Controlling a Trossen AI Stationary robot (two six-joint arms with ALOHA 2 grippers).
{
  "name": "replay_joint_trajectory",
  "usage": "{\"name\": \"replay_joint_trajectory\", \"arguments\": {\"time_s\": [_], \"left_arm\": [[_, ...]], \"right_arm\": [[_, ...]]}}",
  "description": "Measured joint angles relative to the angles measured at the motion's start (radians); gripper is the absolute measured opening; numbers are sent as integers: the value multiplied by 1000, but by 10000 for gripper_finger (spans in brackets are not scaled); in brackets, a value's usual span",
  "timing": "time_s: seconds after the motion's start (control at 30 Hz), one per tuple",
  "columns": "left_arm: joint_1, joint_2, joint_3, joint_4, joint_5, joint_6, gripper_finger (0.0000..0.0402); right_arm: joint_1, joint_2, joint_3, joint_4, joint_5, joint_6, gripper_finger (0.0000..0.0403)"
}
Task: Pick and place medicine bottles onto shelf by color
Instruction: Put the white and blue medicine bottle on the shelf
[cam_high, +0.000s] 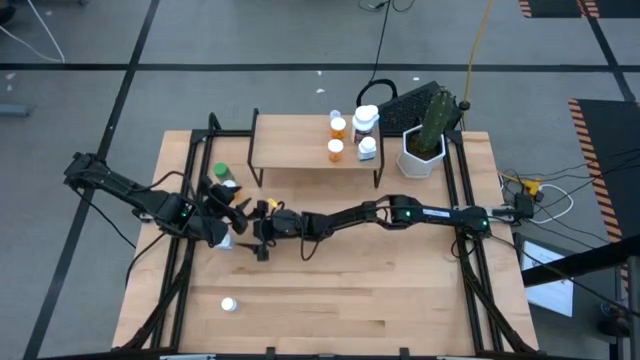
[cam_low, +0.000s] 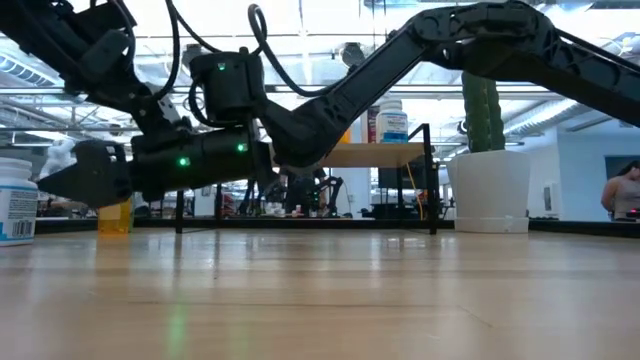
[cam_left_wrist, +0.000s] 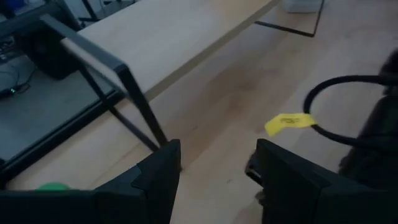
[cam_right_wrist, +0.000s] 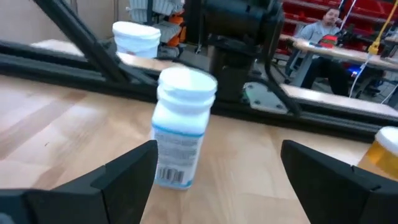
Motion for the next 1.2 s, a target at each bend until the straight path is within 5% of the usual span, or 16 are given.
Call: {"name": "replay_joint_trajectory", "arguments": {"time_s": [1.2], "left_arm": [[-1, 22, 0, 112, 34, 111, 211]], "right_arm": [[-2, 8, 0, 45, -50, 2, 336]]}}
